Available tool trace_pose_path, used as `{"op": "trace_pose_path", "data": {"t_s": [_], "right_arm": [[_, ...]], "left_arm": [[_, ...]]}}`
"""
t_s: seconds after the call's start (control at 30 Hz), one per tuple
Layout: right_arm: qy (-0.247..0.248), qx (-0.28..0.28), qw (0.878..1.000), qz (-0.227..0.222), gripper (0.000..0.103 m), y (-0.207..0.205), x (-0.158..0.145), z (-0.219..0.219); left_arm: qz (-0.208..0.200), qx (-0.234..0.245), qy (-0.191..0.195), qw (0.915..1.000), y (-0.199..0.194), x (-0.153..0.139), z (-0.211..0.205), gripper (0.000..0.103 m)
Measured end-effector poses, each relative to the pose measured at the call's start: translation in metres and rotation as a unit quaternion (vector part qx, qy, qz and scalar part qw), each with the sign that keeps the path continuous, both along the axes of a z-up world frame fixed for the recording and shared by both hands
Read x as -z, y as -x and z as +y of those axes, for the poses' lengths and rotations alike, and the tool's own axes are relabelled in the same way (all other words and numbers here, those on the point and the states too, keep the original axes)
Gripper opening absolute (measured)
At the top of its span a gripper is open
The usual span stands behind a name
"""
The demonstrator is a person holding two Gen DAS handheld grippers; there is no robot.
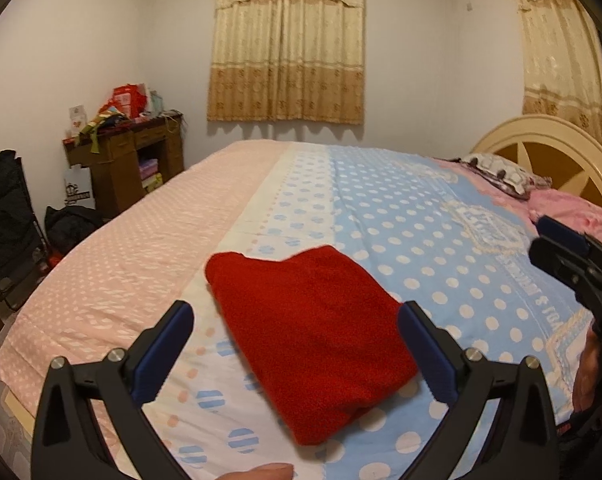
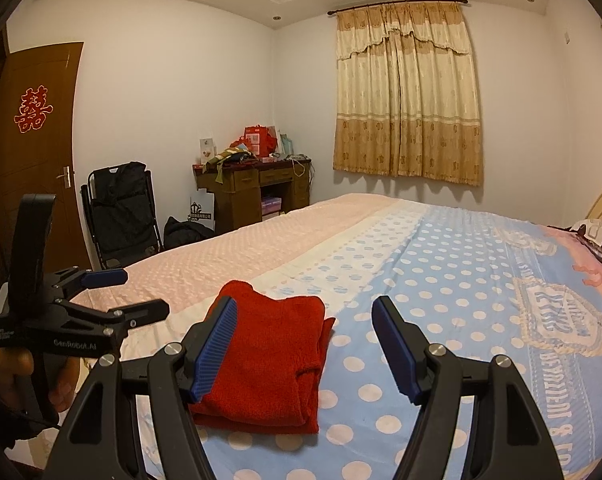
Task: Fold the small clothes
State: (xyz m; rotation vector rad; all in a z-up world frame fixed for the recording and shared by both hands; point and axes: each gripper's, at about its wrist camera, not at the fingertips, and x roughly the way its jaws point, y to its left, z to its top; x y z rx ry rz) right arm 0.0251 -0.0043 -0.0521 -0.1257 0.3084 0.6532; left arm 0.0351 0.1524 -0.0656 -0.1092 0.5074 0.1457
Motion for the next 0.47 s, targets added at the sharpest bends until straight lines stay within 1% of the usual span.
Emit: {"op": "trace_pose_path", "data": {"t_s": [0.1,0.2,0.47], "right_arm": [[0.000,-0.003,1.000,-0.006,0.071,0.002,-0.001,0.001],[0.003,-0.006,1.000,-0.005,0.071,0.002,0.000,0.003],[0.009,-0.013,1.000,0.003,0.071,0.002,0.006,0.005]], "left_arm": [[-0.010,-0.014,0.006,0.9998,0.002,-0.003,0.007,0.103],[-0.010,-0.020,0.008,0.9997,0.001,-0.005,0.013,0.103],[-0.010,-0.021,0.014,0.9996,0.001,0.001,0.019,0.103]]}}
